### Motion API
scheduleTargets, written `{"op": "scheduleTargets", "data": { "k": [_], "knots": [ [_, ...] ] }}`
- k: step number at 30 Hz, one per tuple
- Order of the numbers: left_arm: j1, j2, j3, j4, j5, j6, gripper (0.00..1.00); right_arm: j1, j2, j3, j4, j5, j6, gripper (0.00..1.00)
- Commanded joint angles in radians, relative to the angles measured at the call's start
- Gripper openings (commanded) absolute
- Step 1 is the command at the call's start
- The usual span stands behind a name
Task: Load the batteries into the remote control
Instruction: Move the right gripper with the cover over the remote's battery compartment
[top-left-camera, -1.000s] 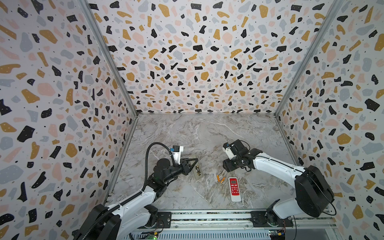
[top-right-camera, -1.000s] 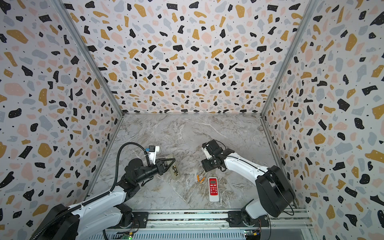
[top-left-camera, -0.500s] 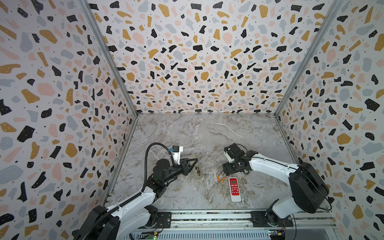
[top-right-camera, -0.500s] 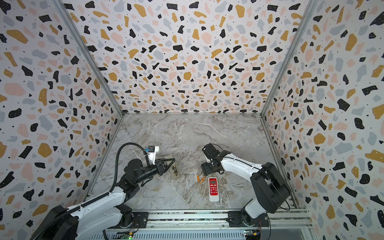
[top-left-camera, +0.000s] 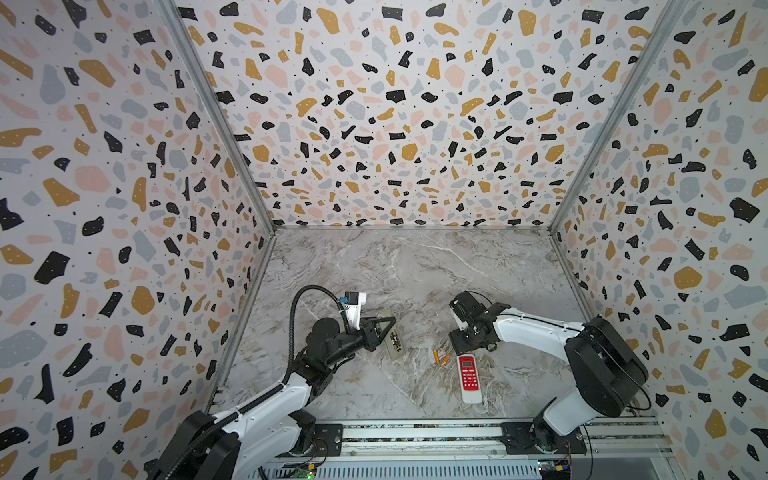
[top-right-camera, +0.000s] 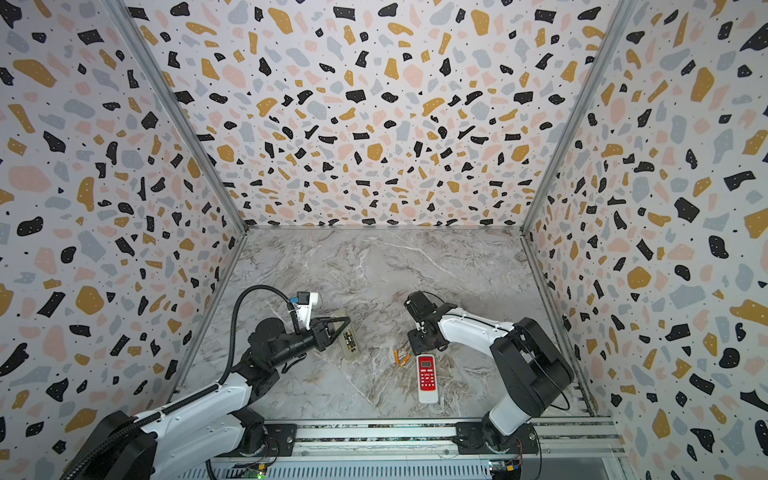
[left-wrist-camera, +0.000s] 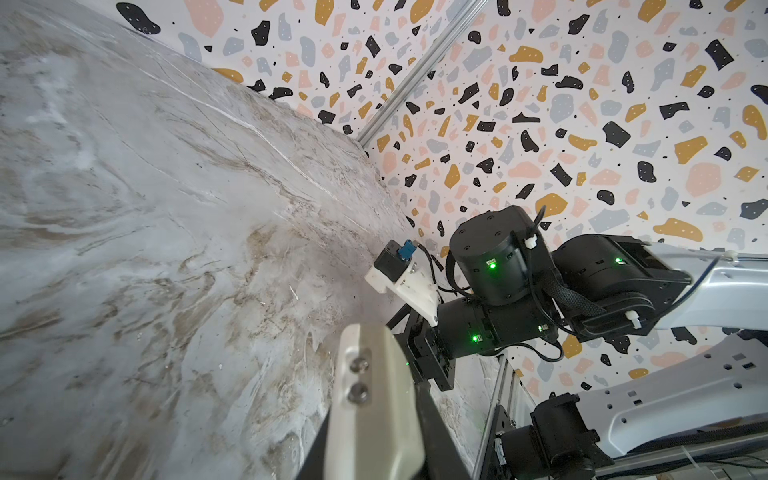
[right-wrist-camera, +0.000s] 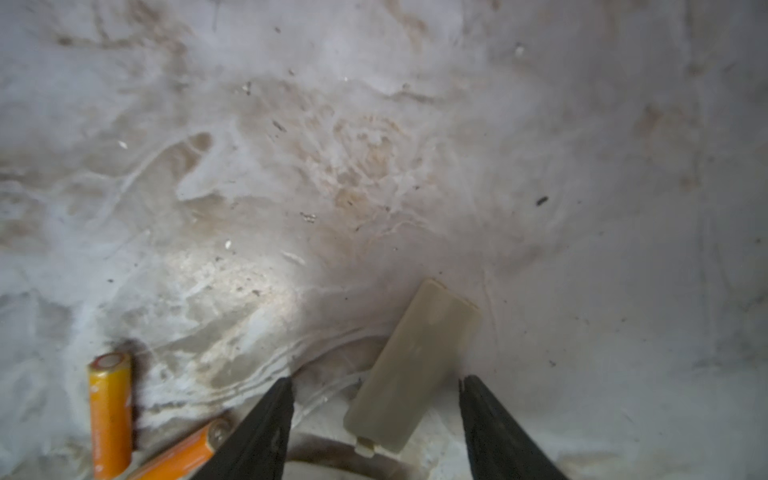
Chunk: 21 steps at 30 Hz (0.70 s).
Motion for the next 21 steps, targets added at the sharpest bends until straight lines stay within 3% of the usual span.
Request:
{"op": "scheduleTargets", "data": {
  "k": [1, 15, 21],
  "knots": [
    [0.005, -0.006, 0.006, 0.037, -0.004, 0.022, 0.00, -0.008, 0.003, -0.012, -0.009, -0.012, 0.003, 0.56],
    [0.004, -0.005, 0.004, 0.035, -0.004, 0.025, 0.00, -0.046, 0.027, 0.003, -0.023, -0.018, -0.051, 0.32],
    [0.004, -0.006, 0.005, 0.028, -0.008, 0.027, 0.00, -0.037, 0.060, 0.030, -0.018, -0.015, -0.095, 0.25]
  ]
}}
